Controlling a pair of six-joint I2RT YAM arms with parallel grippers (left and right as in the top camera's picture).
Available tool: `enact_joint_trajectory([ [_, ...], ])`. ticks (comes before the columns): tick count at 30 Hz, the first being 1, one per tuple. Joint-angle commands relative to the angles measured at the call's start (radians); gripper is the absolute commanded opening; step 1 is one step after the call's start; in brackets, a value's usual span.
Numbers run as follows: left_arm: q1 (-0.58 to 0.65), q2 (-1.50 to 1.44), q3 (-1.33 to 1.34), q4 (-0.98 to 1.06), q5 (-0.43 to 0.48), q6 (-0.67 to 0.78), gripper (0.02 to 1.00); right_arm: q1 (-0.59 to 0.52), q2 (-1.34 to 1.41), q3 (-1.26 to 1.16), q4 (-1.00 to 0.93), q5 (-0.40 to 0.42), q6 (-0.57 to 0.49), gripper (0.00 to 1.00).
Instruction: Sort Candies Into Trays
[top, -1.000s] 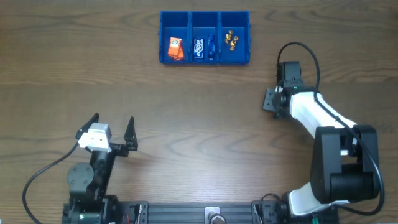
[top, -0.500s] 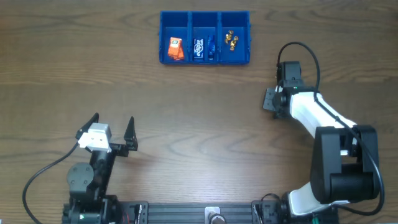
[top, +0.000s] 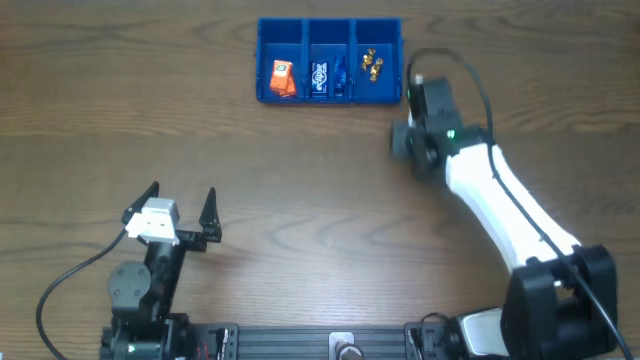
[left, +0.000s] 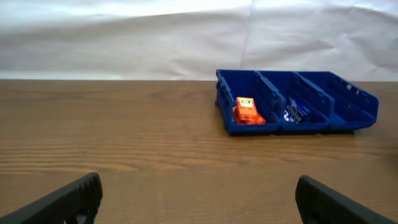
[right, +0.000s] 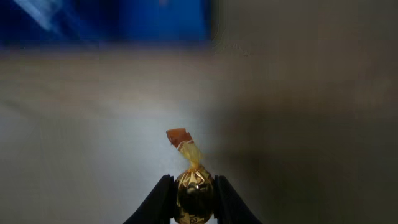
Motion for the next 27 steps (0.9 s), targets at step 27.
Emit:
enact_joint_trajectory([
  [27, 0.004, -0.006, -0.02, -0.032, 0.018, 0.014, 0.998, 0.029, 0.484, 0.62, 0.041, 0.045, -0.02, 0.336],
])
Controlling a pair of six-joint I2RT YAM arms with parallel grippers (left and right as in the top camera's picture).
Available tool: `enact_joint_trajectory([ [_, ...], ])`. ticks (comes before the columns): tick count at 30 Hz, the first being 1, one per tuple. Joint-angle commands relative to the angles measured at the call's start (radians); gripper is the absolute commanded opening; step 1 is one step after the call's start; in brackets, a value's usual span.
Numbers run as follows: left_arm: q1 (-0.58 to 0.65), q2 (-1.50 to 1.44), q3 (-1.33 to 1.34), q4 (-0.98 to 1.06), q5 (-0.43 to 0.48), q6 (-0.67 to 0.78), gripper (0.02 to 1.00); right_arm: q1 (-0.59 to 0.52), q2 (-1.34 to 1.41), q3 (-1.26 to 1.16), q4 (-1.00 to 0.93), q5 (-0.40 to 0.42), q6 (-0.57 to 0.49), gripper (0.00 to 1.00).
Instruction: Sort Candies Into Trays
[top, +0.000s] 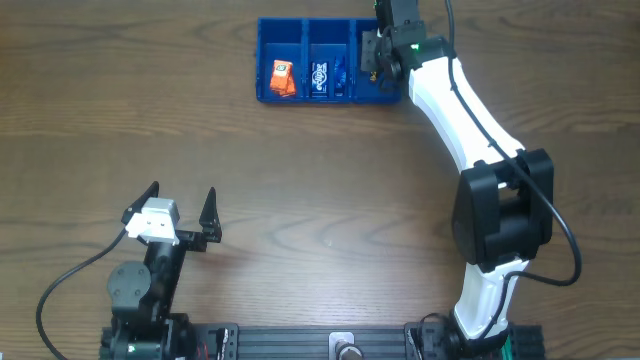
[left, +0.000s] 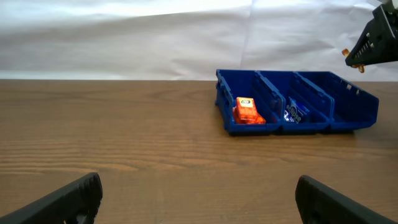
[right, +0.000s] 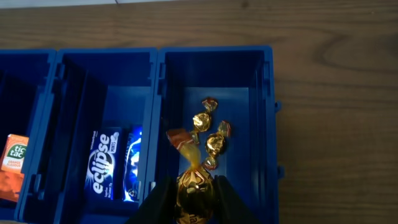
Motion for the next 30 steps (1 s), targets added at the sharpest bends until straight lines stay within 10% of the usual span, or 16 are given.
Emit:
enact_joint_trajectory([
  [1, 0.004, -0.006, -0.02, -0.032, 0.018, 0.015, 0.996, 0.007, 0.016, 0.024, 0.027, 0.01, -0.013, 0.441],
  [9, 0.004, -0.006, -0.02, -0.032, 0.018, 0.015, 0.998, 0.001, -0.029, 0.011, 0.016, 0.01, -0.043, 1.0],
  [30, 0.004, -0.006, -0.02, -0.032, 0.018, 0.015, 0.998, -0.349, -1.627, -1.24, 0.291, -0.011, -0.146, 0.998],
])
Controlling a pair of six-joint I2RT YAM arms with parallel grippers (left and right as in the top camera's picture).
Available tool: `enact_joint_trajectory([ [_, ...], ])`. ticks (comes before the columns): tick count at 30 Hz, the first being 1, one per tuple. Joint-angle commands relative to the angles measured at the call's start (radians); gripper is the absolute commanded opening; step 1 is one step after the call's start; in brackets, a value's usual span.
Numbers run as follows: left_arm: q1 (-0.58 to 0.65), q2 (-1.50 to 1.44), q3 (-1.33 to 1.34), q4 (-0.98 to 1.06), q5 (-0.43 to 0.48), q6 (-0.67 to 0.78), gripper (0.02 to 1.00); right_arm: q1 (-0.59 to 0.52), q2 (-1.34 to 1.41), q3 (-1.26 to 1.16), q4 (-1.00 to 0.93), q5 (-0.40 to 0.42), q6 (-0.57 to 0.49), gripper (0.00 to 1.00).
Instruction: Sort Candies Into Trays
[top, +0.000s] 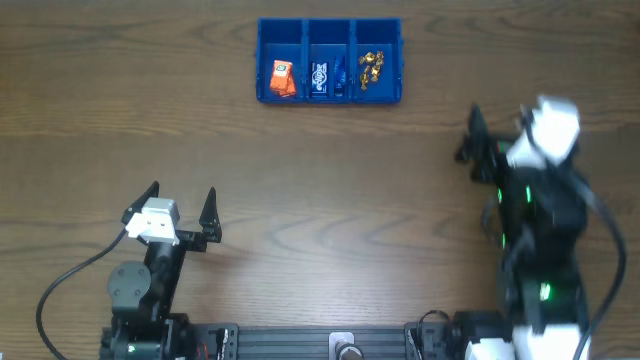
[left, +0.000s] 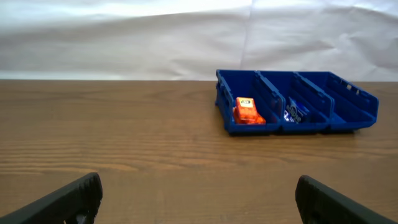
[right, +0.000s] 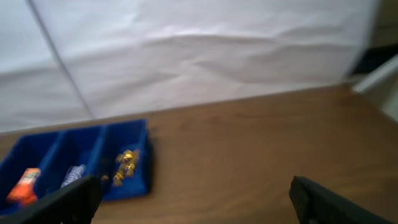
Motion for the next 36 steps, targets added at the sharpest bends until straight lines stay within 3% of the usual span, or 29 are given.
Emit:
enact_joint_trajectory([
  [1, 0.004, -0.006, -0.02, -0.032, 0.018, 0.015, 0.998, -0.082, -0.349, -0.308, 0.032, -0.052, -0.016, 1.0],
  [9, 0.004, -0.006, -0.02, -0.032, 0.018, 0.015, 0.998, -0.042, -0.567, -0.559, 0.15, -0.199, 0.053, 0.998],
  [22, 0.004, -0.006, -0.02, -0.032, 0.018, 0.014, 0.998, -0.006, -0.644, -0.698, 0.21, -0.189, 0.037, 1.0],
  [29, 0.004, -0.006, -0.02, -0.032, 0.018, 0.015, 0.998, 0.0, -0.675, -0.704, 0.18, -0.176, -0.068, 1.0],
  [36, 0.004, -0.006, -0.02, -0.032, 0.018, 0.015, 0.998, 0.012, -0.675, -0.704, 0.176, -0.154, -0.093, 1.0],
])
